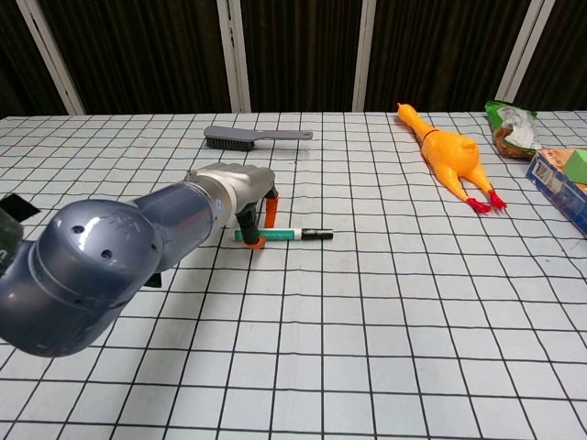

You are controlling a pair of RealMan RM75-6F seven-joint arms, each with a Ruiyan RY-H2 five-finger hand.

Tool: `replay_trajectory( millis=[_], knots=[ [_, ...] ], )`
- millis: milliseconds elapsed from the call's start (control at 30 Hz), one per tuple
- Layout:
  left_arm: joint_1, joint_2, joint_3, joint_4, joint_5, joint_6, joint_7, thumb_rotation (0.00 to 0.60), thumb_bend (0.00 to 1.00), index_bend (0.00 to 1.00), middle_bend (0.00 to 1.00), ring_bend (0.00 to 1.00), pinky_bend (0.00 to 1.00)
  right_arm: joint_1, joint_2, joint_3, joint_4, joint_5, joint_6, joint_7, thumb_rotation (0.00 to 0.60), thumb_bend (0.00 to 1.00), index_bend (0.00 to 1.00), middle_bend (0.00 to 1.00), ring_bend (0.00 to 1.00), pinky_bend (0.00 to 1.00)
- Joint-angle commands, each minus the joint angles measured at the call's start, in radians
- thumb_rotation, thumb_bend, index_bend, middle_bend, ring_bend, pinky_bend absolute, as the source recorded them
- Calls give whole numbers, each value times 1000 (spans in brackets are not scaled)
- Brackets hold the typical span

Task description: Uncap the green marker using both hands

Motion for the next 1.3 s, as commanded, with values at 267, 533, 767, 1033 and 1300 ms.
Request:
replay_trajectory(
  millis=[267,533,767,1033,1300],
  knots=[
    [10,-5,-1,1,4,9,21,600,495,490,21,0,0,2,-14,-2,24,1,-7,9,600,109,120,0,45,36],
    [17,-10,-4,5,23,8,22,600,507,521,45,0,0,2,-17,-3,28,0,-7,8,600,109,120,0,45,36],
    [24,-19,-6,17,31,4,24,600,545,545,60,0,0,1,-22,-6,38,-3,-6,14,600,110,120,0,45,36],
    [49,13,-27,-43,63,39,-5,600,556,556,66,0,0,2,-17,0,39,-3,-5,23,600,109,120,0,45,36],
    [87,101,-49,-203,87,116,-14,600,556,558,70,0,0,16,-4,17,10,-2,-4,15,600,109,120,0,45,36]
  ],
)
